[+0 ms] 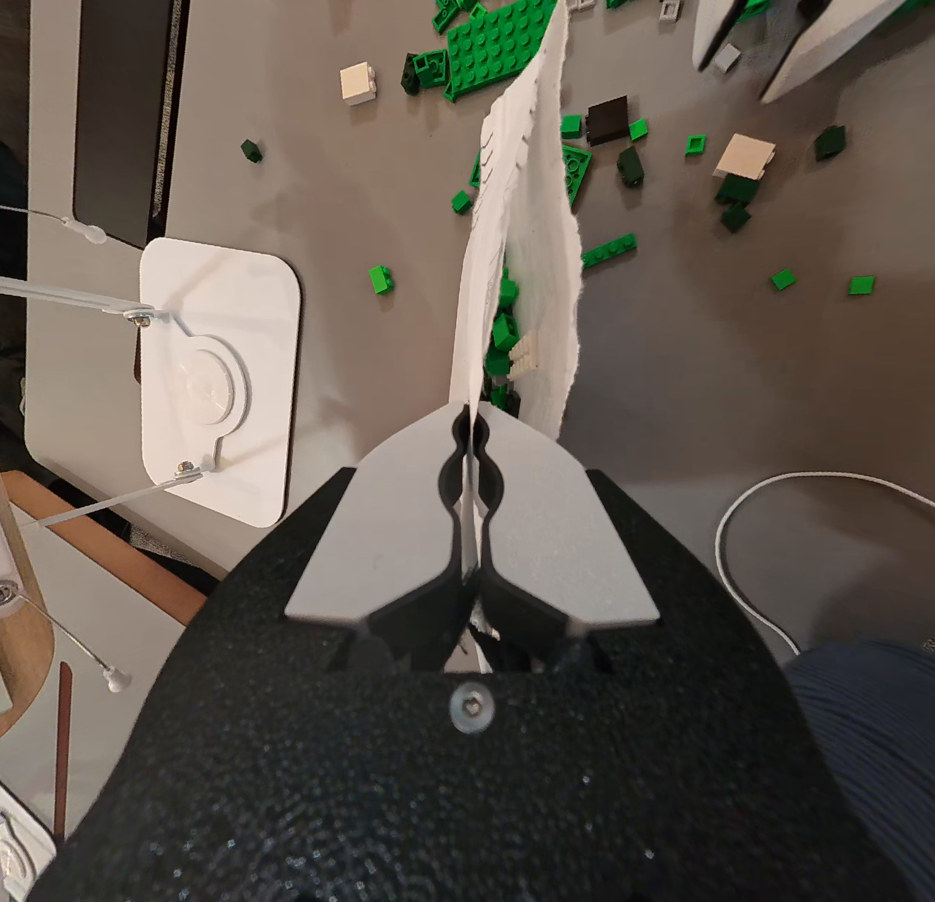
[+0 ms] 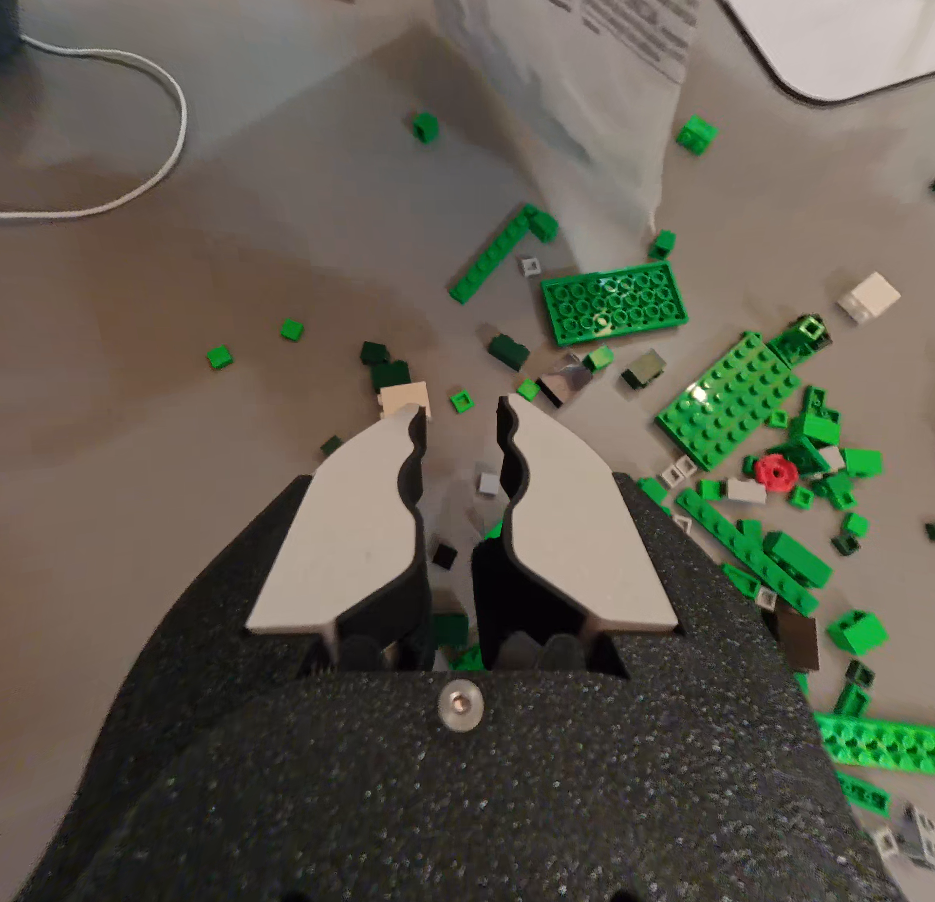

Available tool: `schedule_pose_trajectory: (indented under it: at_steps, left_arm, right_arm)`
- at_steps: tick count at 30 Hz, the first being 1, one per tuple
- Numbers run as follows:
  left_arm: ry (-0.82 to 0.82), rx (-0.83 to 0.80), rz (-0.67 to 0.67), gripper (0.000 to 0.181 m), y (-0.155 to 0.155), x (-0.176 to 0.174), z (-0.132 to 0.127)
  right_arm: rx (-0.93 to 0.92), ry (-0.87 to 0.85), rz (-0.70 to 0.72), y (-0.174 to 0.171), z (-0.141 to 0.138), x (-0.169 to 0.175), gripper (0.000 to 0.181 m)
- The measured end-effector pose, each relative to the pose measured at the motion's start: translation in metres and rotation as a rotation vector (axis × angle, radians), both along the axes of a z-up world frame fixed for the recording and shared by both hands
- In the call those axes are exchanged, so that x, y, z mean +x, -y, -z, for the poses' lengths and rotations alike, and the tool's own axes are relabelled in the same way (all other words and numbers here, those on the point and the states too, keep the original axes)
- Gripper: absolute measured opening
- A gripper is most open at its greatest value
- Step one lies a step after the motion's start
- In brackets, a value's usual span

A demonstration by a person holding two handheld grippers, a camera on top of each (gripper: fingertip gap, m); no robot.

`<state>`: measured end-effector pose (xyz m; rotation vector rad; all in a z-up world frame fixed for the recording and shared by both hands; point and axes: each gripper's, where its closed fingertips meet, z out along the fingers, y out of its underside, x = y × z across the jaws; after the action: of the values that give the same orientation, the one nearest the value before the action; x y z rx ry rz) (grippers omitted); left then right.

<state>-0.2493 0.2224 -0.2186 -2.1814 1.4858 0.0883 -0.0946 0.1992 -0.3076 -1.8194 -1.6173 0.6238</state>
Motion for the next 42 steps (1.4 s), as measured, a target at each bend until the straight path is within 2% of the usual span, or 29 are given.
schedule_pose_trajectory:
  at_steps: [5, 10, 16, 21, 24, 28, 42]
  left_arm:
    - [-0.004, 0.009, 0.001, 0.0, -0.001, 0.0, -0.001]
    - [-0.036, 0.023, -0.075, 0.0, -0.005, -0.017, -0.001]
    - [-0.015, 0.033, -0.097, 0.0, -0.006, -0.025, -0.004]
    - [-0.033, 0.043, -0.114, 0.0, -0.008, -0.029, -0.004]
    - [-0.038, 0.041, -0.136, 0.0, -0.009, -0.035, -0.004]
    - [-0.021, 0.032, -0.17, 0.0, -0.009, -0.045, -0.003]
    - [-0.007, 0.013, -0.169, 0.0, -0.007, -0.047, -0.001]
  right_arm:
    - [-0.028, 0.033, -0.091, 0.012, 0.004, -0.011, 0.027]
    - [-0.002, 0.025, -0.074, 0.008, -0.001, -0.015, 0.026]
    - [0.055, -0.021, -0.048, -0.003, -0.01, -0.025, 0.023]
    - [0.078, -0.07, -0.07, -0.012, -0.016, -0.083, 0.023]
    - [0.073, -0.047, -0.092, -0.013, -0.006, -0.12, 0.023]
    - [-0.007, 0.002, -0.138, -0.007, 0.011, -0.147, 0.023]
    - [-0.024, 0.061, -0.162, -0.003, 0.025, -0.158, 0.012]
